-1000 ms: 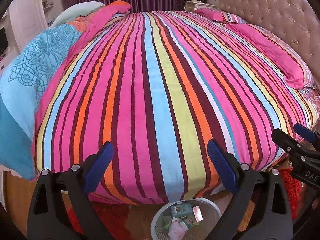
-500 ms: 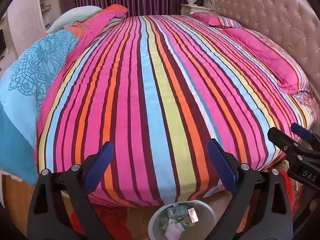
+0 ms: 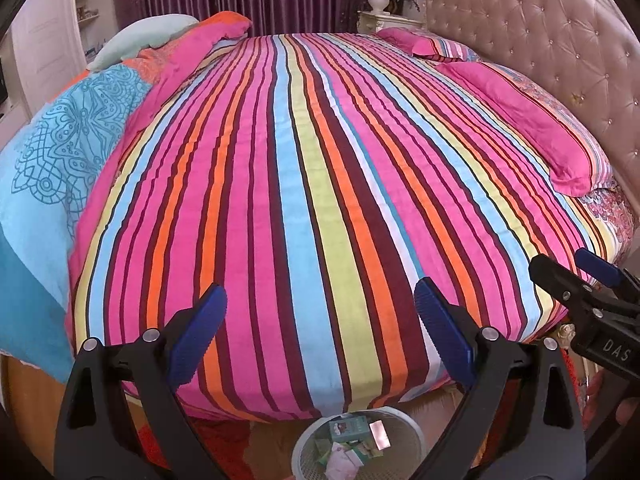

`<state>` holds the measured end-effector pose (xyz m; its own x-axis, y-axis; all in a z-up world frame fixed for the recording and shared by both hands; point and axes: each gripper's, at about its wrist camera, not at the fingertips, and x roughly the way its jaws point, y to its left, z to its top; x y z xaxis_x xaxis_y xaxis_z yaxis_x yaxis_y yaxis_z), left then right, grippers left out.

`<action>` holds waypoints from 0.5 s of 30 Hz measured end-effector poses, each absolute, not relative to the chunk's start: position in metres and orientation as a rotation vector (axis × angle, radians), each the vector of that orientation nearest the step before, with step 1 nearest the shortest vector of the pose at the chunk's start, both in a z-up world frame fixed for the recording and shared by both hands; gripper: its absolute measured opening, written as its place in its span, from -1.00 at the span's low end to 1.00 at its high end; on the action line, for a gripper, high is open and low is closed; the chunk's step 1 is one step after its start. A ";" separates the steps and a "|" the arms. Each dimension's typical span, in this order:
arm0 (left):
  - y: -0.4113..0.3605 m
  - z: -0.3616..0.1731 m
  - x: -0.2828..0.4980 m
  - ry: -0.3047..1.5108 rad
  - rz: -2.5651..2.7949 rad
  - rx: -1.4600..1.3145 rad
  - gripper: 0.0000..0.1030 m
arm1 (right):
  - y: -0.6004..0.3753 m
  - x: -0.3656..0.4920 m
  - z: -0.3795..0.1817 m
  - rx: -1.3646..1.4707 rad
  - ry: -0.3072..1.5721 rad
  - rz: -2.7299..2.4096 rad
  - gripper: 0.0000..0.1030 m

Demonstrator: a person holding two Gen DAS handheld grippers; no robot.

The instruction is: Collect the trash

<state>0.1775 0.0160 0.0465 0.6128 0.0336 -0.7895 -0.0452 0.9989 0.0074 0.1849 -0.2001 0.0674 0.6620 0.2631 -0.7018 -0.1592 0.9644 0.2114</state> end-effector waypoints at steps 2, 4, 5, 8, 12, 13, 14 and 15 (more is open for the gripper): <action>0.016 0.046 0.177 0.912 0.049 -0.007 0.79 | -0.200 0.185 0.065 0.137 0.822 0.245 0.84; 0.016 0.044 0.176 0.915 0.047 -0.008 0.79 | -0.199 0.184 0.063 0.134 0.827 0.248 0.84; 0.017 0.044 0.176 0.916 0.045 -0.010 0.79 | -0.199 0.184 0.063 0.132 0.829 0.250 0.84; 0.018 0.042 0.174 0.922 0.051 -0.018 0.78 | -0.199 0.184 0.062 0.133 0.836 0.256 0.84; 0.018 0.041 0.174 0.923 0.054 -0.013 0.79 | -0.199 0.185 0.062 0.120 0.844 0.260 0.84; 0.018 0.041 0.174 0.925 0.056 -0.011 0.79 | -0.199 0.184 0.062 0.120 0.844 0.259 0.84; 0.018 0.041 0.175 0.926 0.058 -0.011 0.79 | -0.200 0.184 0.062 0.121 0.844 0.258 0.84; 0.019 0.041 0.174 0.927 0.059 -0.011 0.79 | -0.200 0.184 0.062 0.123 0.844 0.258 0.84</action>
